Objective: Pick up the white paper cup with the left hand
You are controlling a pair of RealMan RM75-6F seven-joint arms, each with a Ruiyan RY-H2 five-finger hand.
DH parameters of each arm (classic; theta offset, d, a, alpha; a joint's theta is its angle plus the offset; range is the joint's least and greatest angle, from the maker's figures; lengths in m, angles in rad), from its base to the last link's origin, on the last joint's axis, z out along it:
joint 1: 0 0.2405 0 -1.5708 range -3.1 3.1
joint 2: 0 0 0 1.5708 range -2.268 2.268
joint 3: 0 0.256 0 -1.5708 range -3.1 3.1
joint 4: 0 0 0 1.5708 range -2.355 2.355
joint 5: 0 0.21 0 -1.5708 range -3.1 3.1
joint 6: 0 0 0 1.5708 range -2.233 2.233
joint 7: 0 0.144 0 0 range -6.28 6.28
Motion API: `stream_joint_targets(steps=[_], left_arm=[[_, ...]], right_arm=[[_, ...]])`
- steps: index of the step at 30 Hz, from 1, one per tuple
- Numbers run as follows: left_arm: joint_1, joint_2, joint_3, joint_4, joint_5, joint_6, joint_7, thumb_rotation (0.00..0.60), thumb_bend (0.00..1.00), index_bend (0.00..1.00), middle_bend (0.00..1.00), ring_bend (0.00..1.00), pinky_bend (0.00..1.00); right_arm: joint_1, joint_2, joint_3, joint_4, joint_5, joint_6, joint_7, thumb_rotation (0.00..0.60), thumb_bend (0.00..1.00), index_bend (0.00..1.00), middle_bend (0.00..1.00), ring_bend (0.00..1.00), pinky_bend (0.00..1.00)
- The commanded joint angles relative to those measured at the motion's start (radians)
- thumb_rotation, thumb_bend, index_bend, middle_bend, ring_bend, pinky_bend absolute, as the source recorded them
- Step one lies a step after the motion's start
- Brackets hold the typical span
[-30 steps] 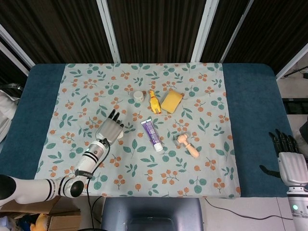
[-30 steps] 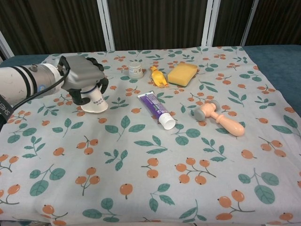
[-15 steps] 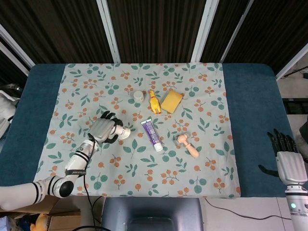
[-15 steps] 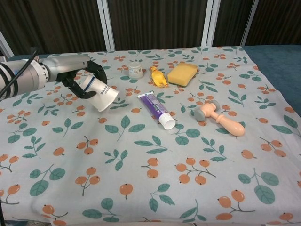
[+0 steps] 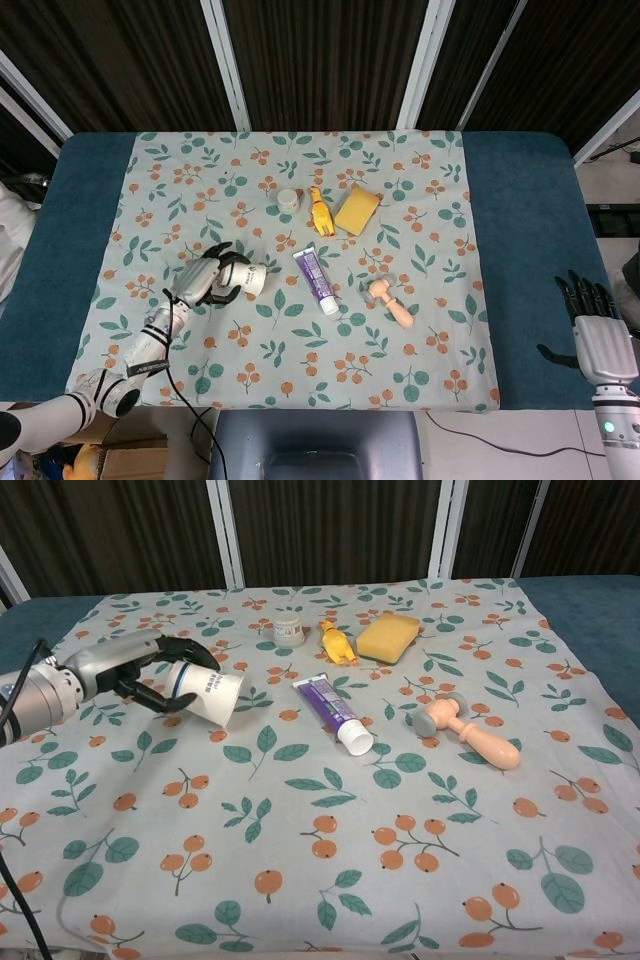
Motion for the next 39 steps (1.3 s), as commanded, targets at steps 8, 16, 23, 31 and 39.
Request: stream_joint_targets(steps=[8, 16, 23, 31, 39], left_arm=[[0.007, 0.039, 0.015, -0.001, 0.027, -0.019, 0.043, 0.600, 0.40, 0.00, 0.00, 0.00, 0.04], [-0.029, 0.180, 0.030, -0.204, 0.023, -0.035, 0.567, 0.600, 0.34, 0.00, 0.00, 0.00, 0.00], [-0.089, 0.255, -0.017, -0.435, -0.233, -0.106, 1.031, 0.600, 0.29, 0.00, 0.00, 0.00, 0.00], [-0.212, 0.218, -0.026, -0.505, -0.550, -0.084, 1.376, 0.600, 0.29, 0.00, 0.00, 0.00, 0.00], [-0.346, 0.151, 0.021, -0.490, -0.862, -0.036, 1.610, 0.600, 0.29, 0.00, 0.00, 0.00, 0.00]], right_arm=[[0.003, -0.003, -0.002, 0.002, 0.004, -0.009, -0.004, 0.600, 0.22, 0.00, 0.00, 0.00, 0.00], [0.008, -0.010, -0.003, 0.008, 0.007, -0.018, -0.008, 0.600, 0.22, 0.00, 0.00, 0.00, 0.00], [0.013, -0.014, -0.003, 0.004, 0.007, -0.025, -0.013, 0.600, 0.22, 0.00, 0.00, 0.00, 0.00], [0.017, -0.015, 0.001, 0.006, 0.016, -0.029, -0.018, 0.600, 0.22, 0.00, 0.00, 0.00, 0.00], [0.017, -0.017, 0.000, 0.026, 0.026, -0.042, 0.003, 0.600, 0.22, 0.00, 0.00, 0.00, 0.00]])
